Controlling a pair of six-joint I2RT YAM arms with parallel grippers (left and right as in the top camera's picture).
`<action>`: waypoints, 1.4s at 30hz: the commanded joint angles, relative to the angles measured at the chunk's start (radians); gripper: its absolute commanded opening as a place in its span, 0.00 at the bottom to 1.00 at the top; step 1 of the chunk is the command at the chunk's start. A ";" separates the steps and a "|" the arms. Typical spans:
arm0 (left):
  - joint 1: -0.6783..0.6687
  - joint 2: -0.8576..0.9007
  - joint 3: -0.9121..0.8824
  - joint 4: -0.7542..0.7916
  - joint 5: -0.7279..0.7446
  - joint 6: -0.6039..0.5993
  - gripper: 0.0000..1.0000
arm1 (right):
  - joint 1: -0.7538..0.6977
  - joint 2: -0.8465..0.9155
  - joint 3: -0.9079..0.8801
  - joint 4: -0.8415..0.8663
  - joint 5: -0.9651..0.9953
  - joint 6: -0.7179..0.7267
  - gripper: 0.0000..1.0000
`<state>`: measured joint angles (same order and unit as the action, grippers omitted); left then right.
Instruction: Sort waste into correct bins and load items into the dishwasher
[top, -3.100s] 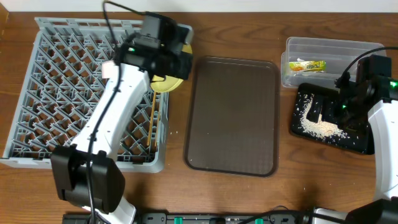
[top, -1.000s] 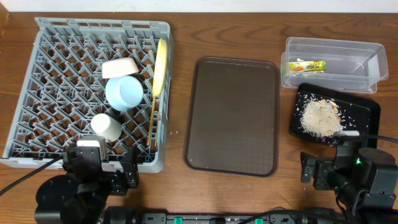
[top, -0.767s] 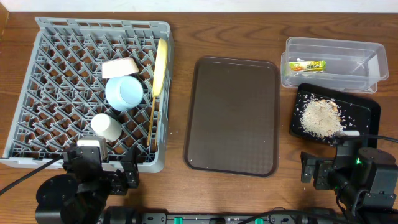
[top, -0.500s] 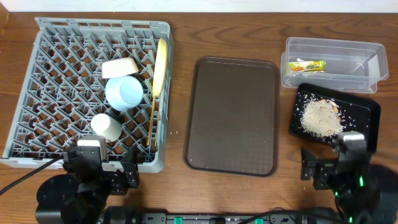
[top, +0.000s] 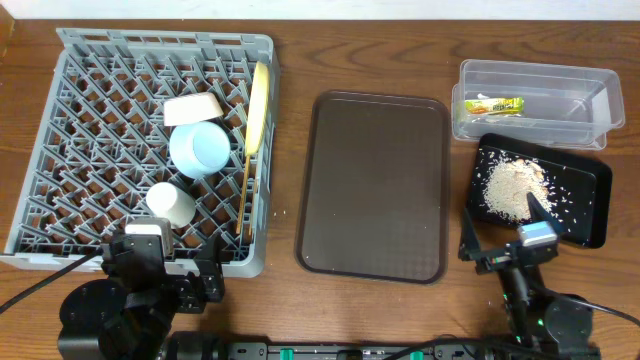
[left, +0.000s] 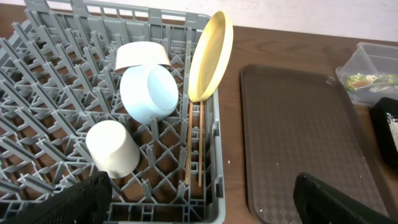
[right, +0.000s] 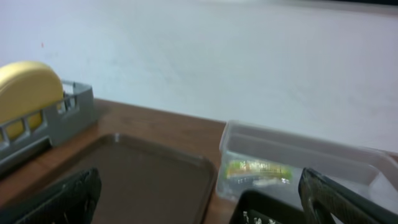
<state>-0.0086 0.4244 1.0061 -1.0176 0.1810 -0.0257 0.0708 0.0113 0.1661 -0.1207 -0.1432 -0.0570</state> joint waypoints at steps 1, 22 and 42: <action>0.002 -0.002 0.000 0.002 0.010 0.006 0.94 | 0.008 -0.006 -0.117 0.114 -0.045 -0.039 0.99; 0.002 -0.002 0.000 0.002 0.010 0.006 0.94 | 0.007 0.000 -0.161 0.064 -0.067 -0.120 0.99; 0.002 -0.002 0.000 0.002 0.010 0.006 0.94 | 0.007 0.000 -0.161 0.064 -0.067 -0.120 0.99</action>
<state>-0.0086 0.4244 1.0061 -1.0176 0.1810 -0.0257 0.0708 0.0128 0.0067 -0.0517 -0.1951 -0.1661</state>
